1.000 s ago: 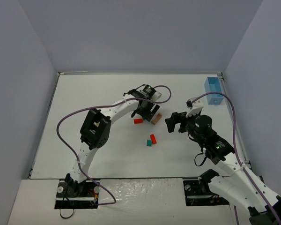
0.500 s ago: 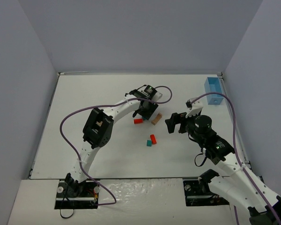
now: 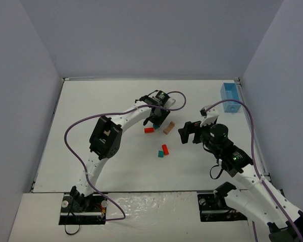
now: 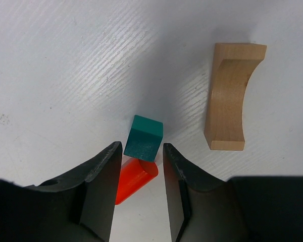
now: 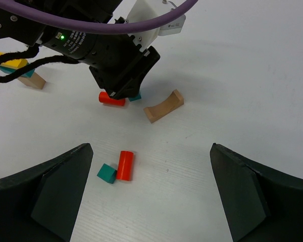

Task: Build the wood block tower

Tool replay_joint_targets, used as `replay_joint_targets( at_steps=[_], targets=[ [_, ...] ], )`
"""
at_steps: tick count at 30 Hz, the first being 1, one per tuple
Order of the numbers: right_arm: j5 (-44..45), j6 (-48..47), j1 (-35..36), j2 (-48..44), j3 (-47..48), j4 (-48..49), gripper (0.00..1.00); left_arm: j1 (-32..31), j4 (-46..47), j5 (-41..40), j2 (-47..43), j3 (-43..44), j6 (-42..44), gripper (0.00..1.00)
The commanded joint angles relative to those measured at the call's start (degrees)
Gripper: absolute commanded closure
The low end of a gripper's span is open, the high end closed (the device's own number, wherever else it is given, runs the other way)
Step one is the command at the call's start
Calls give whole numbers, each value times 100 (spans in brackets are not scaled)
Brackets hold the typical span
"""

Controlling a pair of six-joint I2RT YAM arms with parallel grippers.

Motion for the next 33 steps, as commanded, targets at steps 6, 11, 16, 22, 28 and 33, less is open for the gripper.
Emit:
replay_joint_targets(
  at_steps=[6,11,16,22,28,33],
  targets=[
    [-12,-92,-29,19,137,226,0,-55,56,53,-47,248,108,65],
    [6,-109,-29,-5,148,213,0,-55,58,19,-28,257,106,65],
    [6,-104,-29,6,145,213,0,-55,56,-28,-96,285,92,72],
    [6,-92,-29,-3,141,211,0,-43,30,-229,-508,261,15,97],
    [33,-121,-29,33,168,203,0,48,-165,-712,-1484,37,-404,100],
    [62,-186,-29,90,196,204,0,526,-474,-826,-2524,-694,-1041,100]
  ],
)
